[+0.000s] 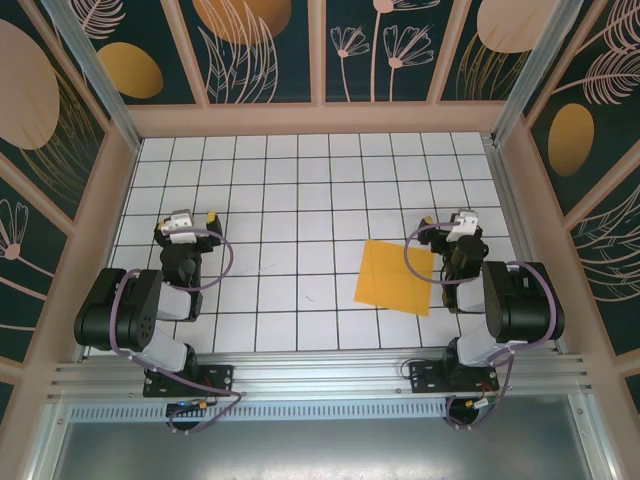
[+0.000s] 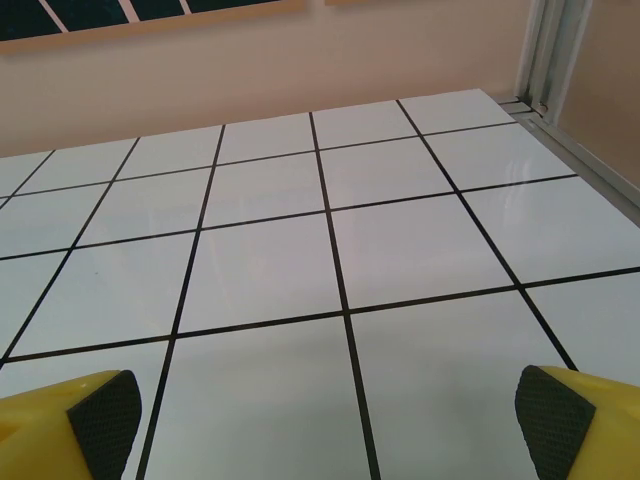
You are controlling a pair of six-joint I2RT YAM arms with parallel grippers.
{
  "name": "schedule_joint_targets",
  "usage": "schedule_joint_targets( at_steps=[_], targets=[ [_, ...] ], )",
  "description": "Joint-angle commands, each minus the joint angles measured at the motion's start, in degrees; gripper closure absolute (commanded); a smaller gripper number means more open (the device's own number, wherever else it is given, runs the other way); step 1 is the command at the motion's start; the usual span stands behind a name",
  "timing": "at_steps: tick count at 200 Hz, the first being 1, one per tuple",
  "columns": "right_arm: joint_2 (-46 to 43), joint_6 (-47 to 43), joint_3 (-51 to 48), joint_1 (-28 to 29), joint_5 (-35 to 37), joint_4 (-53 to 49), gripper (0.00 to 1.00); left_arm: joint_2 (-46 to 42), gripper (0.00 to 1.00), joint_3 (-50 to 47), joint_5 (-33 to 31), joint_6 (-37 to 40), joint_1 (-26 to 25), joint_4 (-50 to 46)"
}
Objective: Fold a paper plane with a square sheet of paper (pick it up from the middle)
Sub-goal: Move the square sheet of paper to the center of the table.
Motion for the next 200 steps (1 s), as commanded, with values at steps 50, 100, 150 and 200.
schedule_joint_targets(
  at_steps=[50,100,150,200],
  targets=[
    [0.06,0.26,1.15,-0.79,-2.22,2.26,0.01,-0.14,0.02,-0.37,0.80,0.76,0.44,1.82],
    [0.10,0.22,1.20,-0.89,-2.23,2.26,0.01,-0.20,0.02,-0.39,0.77,0.76,0.43,1.82],
    [0.12,0.21,1.20,-0.91,-2.23,2.22,0.01,-0.20,0.01,-0.39,0.77,0.74,0.44,1.82],
    [0.11,0.22,1.20,-0.85,-2.23,2.26,0.01,-0.21,0.01,-0.20,0.11,0.54,0.44,1.55]
  ],
)
